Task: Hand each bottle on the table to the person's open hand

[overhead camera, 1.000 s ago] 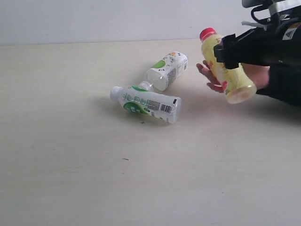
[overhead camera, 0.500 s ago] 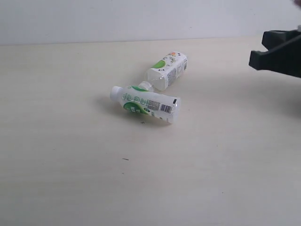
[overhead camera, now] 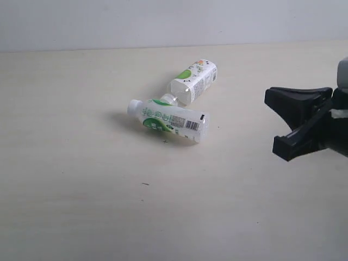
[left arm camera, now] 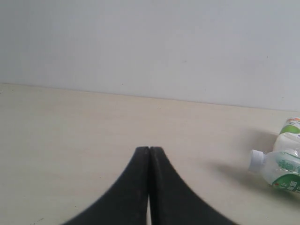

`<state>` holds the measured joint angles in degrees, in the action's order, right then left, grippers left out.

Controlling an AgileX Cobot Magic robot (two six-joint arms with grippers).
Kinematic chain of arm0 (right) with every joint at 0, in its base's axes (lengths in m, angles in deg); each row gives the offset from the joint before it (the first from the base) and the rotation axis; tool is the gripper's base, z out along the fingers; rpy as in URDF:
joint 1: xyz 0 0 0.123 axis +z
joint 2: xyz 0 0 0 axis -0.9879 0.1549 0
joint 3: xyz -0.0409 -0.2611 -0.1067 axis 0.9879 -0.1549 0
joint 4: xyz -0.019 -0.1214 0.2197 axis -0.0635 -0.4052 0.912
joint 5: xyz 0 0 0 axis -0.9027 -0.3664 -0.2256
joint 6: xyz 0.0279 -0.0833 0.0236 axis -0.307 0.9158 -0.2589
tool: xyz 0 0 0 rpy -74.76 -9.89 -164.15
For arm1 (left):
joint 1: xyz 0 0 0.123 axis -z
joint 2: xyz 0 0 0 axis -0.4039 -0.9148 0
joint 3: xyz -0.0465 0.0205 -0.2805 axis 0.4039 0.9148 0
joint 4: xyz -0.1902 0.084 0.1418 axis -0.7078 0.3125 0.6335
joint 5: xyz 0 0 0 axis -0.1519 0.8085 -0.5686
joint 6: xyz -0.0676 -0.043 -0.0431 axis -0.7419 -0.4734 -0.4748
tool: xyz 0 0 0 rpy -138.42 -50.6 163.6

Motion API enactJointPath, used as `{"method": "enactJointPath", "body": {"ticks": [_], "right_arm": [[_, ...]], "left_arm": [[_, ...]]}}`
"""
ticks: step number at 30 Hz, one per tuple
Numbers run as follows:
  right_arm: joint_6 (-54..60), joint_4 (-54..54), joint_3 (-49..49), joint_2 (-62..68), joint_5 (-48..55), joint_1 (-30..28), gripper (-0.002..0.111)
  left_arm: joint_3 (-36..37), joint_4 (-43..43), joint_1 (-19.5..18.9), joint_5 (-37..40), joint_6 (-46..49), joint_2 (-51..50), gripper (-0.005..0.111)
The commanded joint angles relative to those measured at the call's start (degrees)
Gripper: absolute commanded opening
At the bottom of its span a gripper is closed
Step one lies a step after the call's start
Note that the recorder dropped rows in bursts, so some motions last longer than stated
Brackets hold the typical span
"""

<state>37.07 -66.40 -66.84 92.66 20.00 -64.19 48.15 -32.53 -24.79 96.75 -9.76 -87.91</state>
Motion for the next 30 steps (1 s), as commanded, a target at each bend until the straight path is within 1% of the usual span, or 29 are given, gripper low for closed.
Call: {"method": "enactJointPath", "body": {"ticks": [1, 7, 24, 30], "right_arm": [[-0.50, -0.14, -2.28, -0.41, -1.36, -0.18, 0.000], [-0.63, 6.21, -2.54, -2.51, 12.10, -0.18, 0.000], [-0.76, 6.10, -2.54, -3.89, 11.65, -0.18, 0.000], [-2.30, 6.10, -2.39, 1.97, 11.78, -0.18, 0.000]], "left_arm": [[0.02, 0.01, -0.05, -0.06, -0.06, 0.38, 0.000], [0.02, 0.01, -0.05, -0.06, -0.06, 0.38, 0.000], [0.02, 0.01, -0.05, -0.06, -0.06, 0.38, 0.000], [0.02, 0.01, -0.05, -0.06, -0.06, 0.38, 0.000]]}}
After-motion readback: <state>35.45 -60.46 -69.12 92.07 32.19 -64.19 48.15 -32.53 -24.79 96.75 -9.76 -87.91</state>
